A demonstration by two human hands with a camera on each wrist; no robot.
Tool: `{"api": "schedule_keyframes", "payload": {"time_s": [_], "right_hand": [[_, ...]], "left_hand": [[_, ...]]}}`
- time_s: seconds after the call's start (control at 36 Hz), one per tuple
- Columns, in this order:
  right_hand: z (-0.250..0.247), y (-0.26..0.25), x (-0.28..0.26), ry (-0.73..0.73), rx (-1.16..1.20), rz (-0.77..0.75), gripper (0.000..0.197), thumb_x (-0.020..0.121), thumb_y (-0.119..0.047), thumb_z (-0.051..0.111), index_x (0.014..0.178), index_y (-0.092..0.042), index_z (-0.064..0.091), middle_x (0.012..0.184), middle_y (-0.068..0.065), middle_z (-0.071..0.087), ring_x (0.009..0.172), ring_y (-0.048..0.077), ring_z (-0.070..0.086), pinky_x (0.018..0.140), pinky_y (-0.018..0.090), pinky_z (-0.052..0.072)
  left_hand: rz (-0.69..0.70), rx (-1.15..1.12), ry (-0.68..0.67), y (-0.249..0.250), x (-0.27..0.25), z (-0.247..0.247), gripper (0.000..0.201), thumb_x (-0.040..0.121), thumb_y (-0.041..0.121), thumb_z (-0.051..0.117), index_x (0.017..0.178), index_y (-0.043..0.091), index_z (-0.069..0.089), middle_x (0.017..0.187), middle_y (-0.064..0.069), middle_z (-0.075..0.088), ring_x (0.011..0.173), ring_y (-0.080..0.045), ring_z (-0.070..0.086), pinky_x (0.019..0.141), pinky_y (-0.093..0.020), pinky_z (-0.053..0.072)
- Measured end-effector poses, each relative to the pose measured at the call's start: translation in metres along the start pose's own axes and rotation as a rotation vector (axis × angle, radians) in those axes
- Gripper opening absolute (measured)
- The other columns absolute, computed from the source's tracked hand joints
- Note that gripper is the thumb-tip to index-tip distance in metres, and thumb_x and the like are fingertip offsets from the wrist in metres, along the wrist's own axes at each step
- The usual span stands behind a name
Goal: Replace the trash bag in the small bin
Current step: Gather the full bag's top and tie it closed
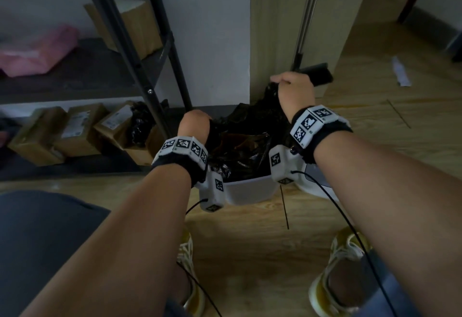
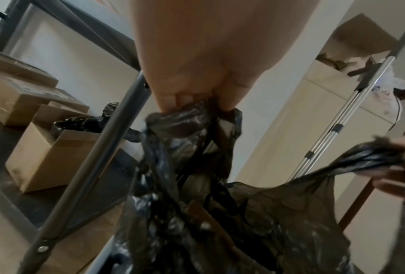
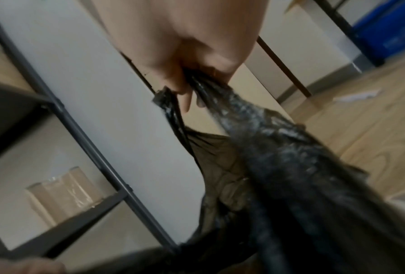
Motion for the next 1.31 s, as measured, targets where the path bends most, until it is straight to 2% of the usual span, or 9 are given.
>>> {"api": "schedule_keyframes", "payload": {"time_s": [0.08, 0.19, 0.31, 0.47, 0.64, 0.81, 0.94, 1.06, 1.31], "right_hand": [[0.011, 0.002, 0.003, -0.083, 0.069, 0.094, 0.038, 0.077, -0.007, 0.044, 0.054, -0.025, 0.069, 0.083, 0.015, 0.074, 0.084, 0.03, 0.07, 0.086, 0.042, 0.057], [0.023, 0.002, -0.004, -0.25, 0.11, 0.207, 0.031, 0.088, 0.003, 0.039, 0.063, -0.005, 0.055, 0.056, 0.016, 0.057, 0.037, 0.019, 0.057, 0.047, 0.03, 0.05], [0.038, 0.012, -0.004, -0.356, -0.058, 0.295, 0.026, 0.089, -0.012, 0.048, 0.066, -0.007, 0.059, 0.049, 0.011, 0.059, 0.047, 0.025, 0.057, 0.05, 0.03, 0.049], [0.053, 0.012, -0.008, -0.436, -0.282, 0.107, 0.039, 0.091, -0.033, 0.055, 0.099, 0.003, 0.067, 0.08, 0.019, 0.069, 0.078, 0.035, 0.067, 0.074, 0.046, 0.058], [0.082, 0.013, -0.008, -0.623, -0.551, -0.036, 0.046, 0.091, -0.012, 0.057, 0.136, -0.024, 0.054, 0.127, 0.006, 0.063, 0.107, 0.024, 0.064, 0.084, 0.031, 0.053], [0.113, 0.012, -0.015, -0.889, -0.745, -0.141, 0.053, 0.095, 0.005, 0.038, 0.143, -0.016, 0.046, 0.127, 0.007, 0.057, 0.069, -0.005, 0.057, 0.059, 0.012, 0.042], [0.119, 0.011, -0.011, -0.704, -0.821, -0.135, 0.029, 0.091, -0.008, 0.048, 0.108, -0.009, 0.071, 0.116, 0.011, 0.068, 0.103, 0.031, 0.064, 0.093, 0.036, 0.051], [0.103, 0.003, -0.003, -0.537, -0.664, -0.139, 0.028, 0.088, -0.001, 0.047, 0.102, -0.005, 0.072, 0.112, 0.014, 0.067, 0.102, 0.032, 0.062, 0.089, 0.034, 0.052], [0.064, 0.005, 0.015, -0.154, -0.398, -0.073, 0.031, 0.086, -0.004, 0.041, 0.105, -0.013, 0.065, 0.116, 0.008, 0.062, 0.105, 0.027, 0.058, 0.082, 0.027, 0.044]], "left_hand": [[0.02, 0.219, -0.069, -0.004, 0.002, 0.003, 0.034, 0.098, 0.015, 0.047, 0.127, 0.004, 0.061, 0.133, -0.015, 0.058, 0.12, -0.03, 0.057, 0.101, -0.035, 0.047], [-0.127, 0.246, -0.255, 0.001, 0.005, -0.004, 0.044, 0.1, 0.023, 0.045, 0.139, 0.002, 0.047, 0.146, -0.017, 0.045, 0.133, -0.033, 0.045, 0.107, -0.038, 0.037], [-0.179, 0.233, -0.333, 0.001, 0.012, -0.01, 0.049, 0.1, 0.024, 0.045, 0.142, 0.0, 0.041, 0.149, -0.018, 0.041, 0.136, -0.034, 0.041, 0.108, -0.04, 0.034], [-0.081, 0.217, -0.411, -0.011, 0.004, 0.012, 0.032, 0.098, 0.02, 0.046, 0.121, 0.003, 0.061, 0.136, -0.018, 0.055, 0.125, -0.033, 0.052, 0.101, -0.038, 0.04], [-0.043, -0.105, -0.294, -0.037, -0.006, 0.031, 0.036, 0.093, 0.007, 0.046, 0.124, 0.013, 0.064, 0.136, -0.007, 0.058, 0.124, -0.024, 0.055, 0.102, -0.03, 0.045], [-0.037, -0.336, -0.325, -0.05, -0.004, 0.035, 0.029, 0.088, 0.003, 0.057, 0.114, 0.004, 0.069, 0.124, -0.013, 0.065, 0.12, -0.028, 0.059, 0.087, -0.025, 0.043], [-0.076, -0.519, -0.254, -0.062, 0.003, 0.031, 0.027, 0.082, 0.0, 0.059, 0.084, 0.023, 0.073, 0.103, -0.007, 0.068, 0.104, -0.025, 0.062, 0.094, -0.034, 0.051], [-0.13, -0.614, -0.324, -0.067, 0.004, 0.031, 0.023, 0.079, 0.009, 0.072, 0.098, 0.022, 0.069, 0.097, -0.003, 0.069, 0.093, -0.02, 0.065, 0.074, -0.025, 0.051], [0.008, -0.17, -0.41, -0.056, 0.001, 0.027, 0.038, 0.08, 0.023, 0.075, 0.117, 0.017, 0.066, 0.111, -0.005, 0.069, 0.1, -0.022, 0.064, 0.089, -0.032, 0.051]]}}
Point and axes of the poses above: each hand's wrist, its own x-axis towards the middle knuckle, its own z-axis out of the palm, y = z × x, the point moved 2 cm from there along x, towards the middle knuckle
